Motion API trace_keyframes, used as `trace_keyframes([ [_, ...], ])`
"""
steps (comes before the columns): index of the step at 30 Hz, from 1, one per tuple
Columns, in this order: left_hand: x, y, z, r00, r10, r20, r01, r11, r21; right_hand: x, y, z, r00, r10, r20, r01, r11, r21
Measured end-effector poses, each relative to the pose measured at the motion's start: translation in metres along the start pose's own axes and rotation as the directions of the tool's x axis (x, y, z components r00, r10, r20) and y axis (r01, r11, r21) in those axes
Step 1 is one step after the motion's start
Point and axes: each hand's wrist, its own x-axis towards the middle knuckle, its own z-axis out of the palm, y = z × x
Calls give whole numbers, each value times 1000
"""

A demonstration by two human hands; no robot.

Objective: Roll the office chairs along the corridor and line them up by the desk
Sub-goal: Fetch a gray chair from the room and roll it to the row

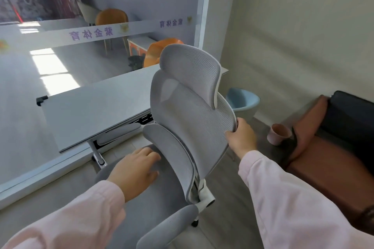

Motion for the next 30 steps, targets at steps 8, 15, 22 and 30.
trace_keyframes([
  [8, 25, 41, 9, 988, 148, -33, -149, 989, -26, -56, 7, 0, 999, 30, -44, -29, 999, 28],
  [15, -7, 54, 4, 972, 232, -32, -234, 970, -71, -162, -1, -6, 1000, 27, 5, -26, 997, -69],
  [22, -63, 65, -2, 953, 300, -44, -303, 946, -115, -221, -6, -37, 967, -256, 20, 239, 870, -430],
  [30, -134, 47, 2, 957, 284, -59, -287, 957, -52, -263, -6, -49, 967, -238, -97, 156, 844, -513],
])
